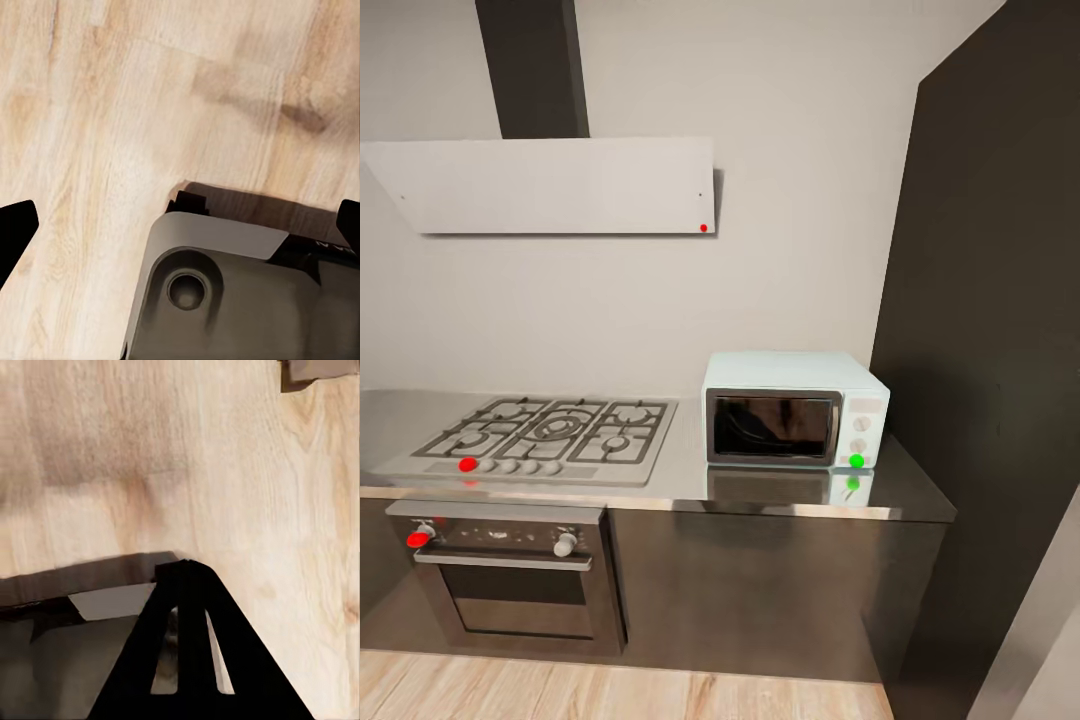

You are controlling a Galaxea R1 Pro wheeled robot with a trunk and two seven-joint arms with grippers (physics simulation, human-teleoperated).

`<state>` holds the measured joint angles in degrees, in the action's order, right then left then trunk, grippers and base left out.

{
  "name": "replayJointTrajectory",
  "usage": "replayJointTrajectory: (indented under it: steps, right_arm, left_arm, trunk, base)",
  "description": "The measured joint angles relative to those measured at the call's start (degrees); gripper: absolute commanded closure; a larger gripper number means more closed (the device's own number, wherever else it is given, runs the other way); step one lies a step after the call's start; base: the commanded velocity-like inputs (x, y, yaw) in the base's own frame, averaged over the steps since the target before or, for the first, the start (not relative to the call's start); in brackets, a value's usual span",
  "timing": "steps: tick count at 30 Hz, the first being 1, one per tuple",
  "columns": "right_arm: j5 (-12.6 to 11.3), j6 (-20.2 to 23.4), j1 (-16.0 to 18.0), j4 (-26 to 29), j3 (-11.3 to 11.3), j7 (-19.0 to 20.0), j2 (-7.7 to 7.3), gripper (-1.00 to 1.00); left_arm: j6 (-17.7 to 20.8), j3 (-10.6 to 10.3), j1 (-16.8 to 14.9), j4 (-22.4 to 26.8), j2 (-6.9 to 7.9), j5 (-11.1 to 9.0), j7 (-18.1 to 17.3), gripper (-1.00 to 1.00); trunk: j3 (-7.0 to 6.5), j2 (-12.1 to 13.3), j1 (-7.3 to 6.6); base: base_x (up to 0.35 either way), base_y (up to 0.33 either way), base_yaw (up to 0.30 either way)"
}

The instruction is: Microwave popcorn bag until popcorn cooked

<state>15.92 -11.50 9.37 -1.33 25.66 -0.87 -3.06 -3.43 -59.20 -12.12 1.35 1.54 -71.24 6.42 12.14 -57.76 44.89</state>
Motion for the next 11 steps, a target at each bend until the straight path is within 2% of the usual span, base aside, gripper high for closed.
replayJointTrajectory:
  steps: [1,3,4,6,8,11]
  right_arm:
    - [-0.1,0.0,-2.4,0.0,0.1,0.0,0.03,1.00]
    - [0.1,0.0,-2.5,0.0,-0.1,0.0,0.01,1.00]
    - [0.1,0.0,-2.5,0.0,-0.1,0.0,0.45,1.00]
    - [0.3,0.0,-2.5,0.0,-0.3,0.0,2.91,1.00]
    - [0.2,-0.1,-2.5,0.0,-0.2,0.0,3.61,1.00]
    - [0.2,-0.1,-2.5,0.0,-0.2,0.0,3.84,1.00]
  left_arm:
    - [0.0,0.0,0.0,0.0,0.01,0.0,0.0,-1.00]
    - [0.0,0.0,0.0,0.0,0.00,0.0,0.0,-1.00]
    - [0.0,0.0,0.0,0.0,0.00,0.0,0.0,-1.00]
    - [0.0,0.0,0.0,0.0,0.00,0.0,0.0,-1.00]
    - [0.0,0.0,0.0,0.0,0.00,0.0,0.0,-1.00]
    - [0.0,0.0,0.0,0.0,0.00,0.0,0.0,-1.00]
  trunk:
    - [0.03,0.0,0.00]
    - [0.01,0.0,0.00]
    - [0.01,0.0,0.00]
    - [0.01,0.0,0.00]
    - [0.01,0.0,0.00]
    - [0.01,0.0,0.00]
  base:
    - [0.000,0.000,0.000]
    - [0.000,0.000,0.000]
    - [0.000,0.000,0.000]
    - [0.000,0.000,0.000]
    - [0.000,0.000,0.000]
    - [0.000,0.000,0.000]
